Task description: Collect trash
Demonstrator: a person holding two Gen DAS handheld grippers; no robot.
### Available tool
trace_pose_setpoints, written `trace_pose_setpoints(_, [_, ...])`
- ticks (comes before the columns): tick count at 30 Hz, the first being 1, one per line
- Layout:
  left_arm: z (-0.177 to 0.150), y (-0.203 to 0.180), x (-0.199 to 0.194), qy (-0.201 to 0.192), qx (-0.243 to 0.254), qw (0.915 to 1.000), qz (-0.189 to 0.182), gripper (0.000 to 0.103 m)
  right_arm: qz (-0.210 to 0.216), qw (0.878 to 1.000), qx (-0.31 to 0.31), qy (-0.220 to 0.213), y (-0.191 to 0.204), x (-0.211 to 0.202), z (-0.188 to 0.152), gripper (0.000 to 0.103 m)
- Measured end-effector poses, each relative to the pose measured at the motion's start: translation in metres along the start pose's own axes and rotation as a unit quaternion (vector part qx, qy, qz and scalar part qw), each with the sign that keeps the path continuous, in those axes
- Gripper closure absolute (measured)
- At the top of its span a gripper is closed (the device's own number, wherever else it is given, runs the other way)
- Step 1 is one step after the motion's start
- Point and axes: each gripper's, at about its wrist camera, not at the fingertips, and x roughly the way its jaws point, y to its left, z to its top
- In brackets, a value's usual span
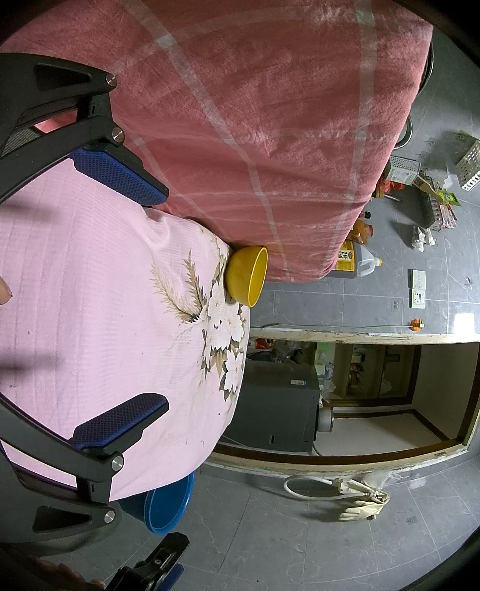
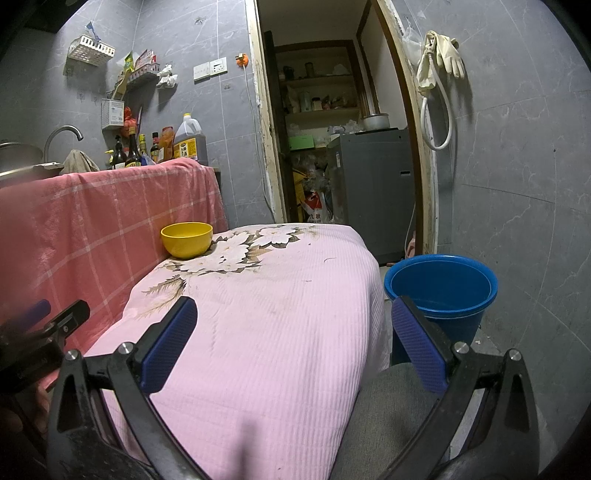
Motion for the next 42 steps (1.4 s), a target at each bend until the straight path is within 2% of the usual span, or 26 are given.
trace_pose_setpoints(35, [-0.0012, -0.0015, -0.0006, 0.003, 0.001, 1.0, -0.006, 0.003, 0.0, 1.0, 0.002, 0.001, 0.0012, -0.0006, -0.0004, 0.0])
trace_pose_setpoints(39, [-0.0007, -0.0036, -0.0033, 0.001, 0.008, 0.9999, 0.012, 0.003, -0.001, 1.0, 0.002, 0.001, 0.0016, 0.0, -0.0002, 0.0])
trace_pose_setpoints(42, [-0.0011, -0.0023, 0.0017, 0.014, 0.008, 0.9999, 0.001, 0.003, -0.001, 1.0, 0.002, 0.001, 0.0014, 0.0, -0.0002, 0.0])
